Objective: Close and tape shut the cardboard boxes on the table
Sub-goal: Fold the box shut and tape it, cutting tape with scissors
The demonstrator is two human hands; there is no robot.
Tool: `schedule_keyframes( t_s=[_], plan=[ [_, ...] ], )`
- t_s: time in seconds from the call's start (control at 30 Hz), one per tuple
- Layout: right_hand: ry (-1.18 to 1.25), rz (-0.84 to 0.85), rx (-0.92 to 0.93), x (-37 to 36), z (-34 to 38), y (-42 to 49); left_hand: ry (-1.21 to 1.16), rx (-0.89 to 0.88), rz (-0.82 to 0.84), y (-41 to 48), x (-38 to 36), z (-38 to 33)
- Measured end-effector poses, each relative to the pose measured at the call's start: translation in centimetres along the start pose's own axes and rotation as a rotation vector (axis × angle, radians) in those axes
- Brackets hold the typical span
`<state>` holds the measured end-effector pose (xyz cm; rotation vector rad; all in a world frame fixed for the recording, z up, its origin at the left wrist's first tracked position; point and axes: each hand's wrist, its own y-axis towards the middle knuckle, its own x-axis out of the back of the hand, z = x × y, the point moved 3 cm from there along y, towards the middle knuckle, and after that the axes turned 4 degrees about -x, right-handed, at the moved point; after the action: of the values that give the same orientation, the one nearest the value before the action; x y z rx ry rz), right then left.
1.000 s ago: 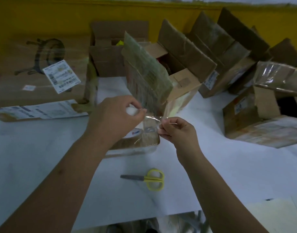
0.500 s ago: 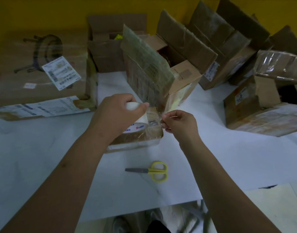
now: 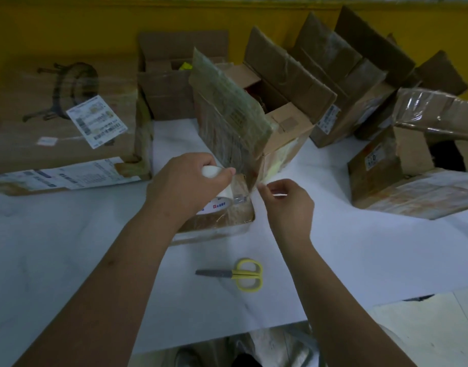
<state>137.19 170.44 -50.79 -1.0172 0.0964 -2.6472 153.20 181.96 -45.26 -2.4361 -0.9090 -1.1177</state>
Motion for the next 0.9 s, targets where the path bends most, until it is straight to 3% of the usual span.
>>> schedule_keyframes(
  t_s=[0.17, 0.33, 0.4, 0.57, 0.7, 0.9],
  plan=[
    [-0.13, 0.319, 0.09, -4.1, 2.4, -1.6, 0.032, -0.055, -0.021, 0.0, 0.2, -0.3],
    [-0.22, 0.24, 0.144, -4.4, 1.6, -2.1, -0.076, -0.239, 0.096, -0.6, 2.2, 0.6],
    [-0.255, 0.248, 0.148, -4.0, 1.9, -2.1, 0.049, -0.286, 0.105, -1.0, 4.7, 1.9],
    [-0.307, 0.287, 0.15, -4.5, 2.8, -2.8, 0.205, -0.206, 0.297, -2.1, 8.0, 3.9],
    [-0.323, 0.264, 0.157, -4.8, 2.9, -2.9, 0.337, -0.192, 0.284, -1.2, 7.7, 3.5],
    [-0.333, 0.271, 0.132, -4.8, 2.5, -2.3, -0.051, -0.041, 0.389, -1.8, 9.9, 3.7]
  ],
)
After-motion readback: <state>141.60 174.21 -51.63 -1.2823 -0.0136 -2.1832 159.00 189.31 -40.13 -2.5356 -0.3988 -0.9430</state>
